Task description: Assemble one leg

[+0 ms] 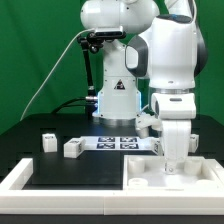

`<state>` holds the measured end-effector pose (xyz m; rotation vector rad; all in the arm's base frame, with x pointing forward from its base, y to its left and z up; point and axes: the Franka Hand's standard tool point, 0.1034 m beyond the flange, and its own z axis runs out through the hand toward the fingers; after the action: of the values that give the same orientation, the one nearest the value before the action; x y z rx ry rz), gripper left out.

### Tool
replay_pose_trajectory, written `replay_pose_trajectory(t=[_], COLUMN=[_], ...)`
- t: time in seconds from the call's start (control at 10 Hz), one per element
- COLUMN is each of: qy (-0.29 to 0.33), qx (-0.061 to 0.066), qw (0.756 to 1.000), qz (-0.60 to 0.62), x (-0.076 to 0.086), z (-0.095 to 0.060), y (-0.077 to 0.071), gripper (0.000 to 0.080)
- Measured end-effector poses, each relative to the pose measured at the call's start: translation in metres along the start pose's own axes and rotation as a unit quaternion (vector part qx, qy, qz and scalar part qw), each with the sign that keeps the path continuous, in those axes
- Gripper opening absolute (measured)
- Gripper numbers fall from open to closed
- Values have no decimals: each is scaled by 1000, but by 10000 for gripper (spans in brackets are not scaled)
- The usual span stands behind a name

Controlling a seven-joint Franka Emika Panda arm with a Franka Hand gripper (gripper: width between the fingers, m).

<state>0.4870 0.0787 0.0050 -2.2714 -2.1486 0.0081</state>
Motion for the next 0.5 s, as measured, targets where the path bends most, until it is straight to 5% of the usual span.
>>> replay_pose_trajectory(t=[0.1,0.5], qy=[0,0], qx=[0,0], qw=[1000,1000], qz=[0,0], x=[0,0], z=[0,0], y=[0,0], gripper=[619,648])
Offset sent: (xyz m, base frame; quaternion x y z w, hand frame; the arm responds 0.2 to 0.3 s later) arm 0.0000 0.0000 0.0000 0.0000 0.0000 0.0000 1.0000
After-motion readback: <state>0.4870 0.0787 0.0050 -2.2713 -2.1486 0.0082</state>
